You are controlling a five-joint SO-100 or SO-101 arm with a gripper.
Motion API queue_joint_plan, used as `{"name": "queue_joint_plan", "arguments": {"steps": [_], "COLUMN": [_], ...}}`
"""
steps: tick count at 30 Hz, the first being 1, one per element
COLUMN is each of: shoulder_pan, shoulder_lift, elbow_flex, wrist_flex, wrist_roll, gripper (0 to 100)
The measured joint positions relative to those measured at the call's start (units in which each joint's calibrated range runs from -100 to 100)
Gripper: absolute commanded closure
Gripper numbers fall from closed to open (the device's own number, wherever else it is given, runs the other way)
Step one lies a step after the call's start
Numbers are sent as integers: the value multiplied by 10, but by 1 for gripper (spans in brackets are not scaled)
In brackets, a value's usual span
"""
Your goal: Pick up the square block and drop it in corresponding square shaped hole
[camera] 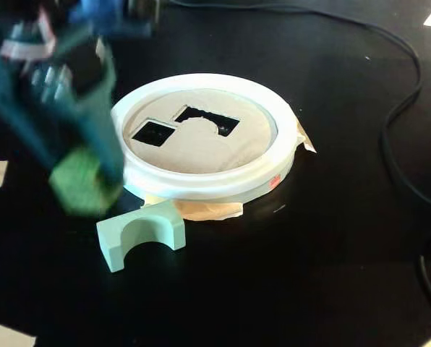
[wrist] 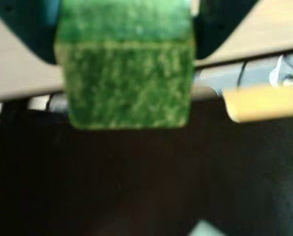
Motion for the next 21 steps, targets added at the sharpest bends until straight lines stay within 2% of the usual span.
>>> {"name": "queue_joint_plan", "arguments": {"steps": [10,16,21], "shoulder_pan": [-250,-330,-389], "shoulder_lift": [-7,13,85], "elbow_flex": [-18,-20,-20], "wrist_flex": [16,14,-50], "wrist_roll": [-110,-151,-163], "gripper": [65,65,65]}}
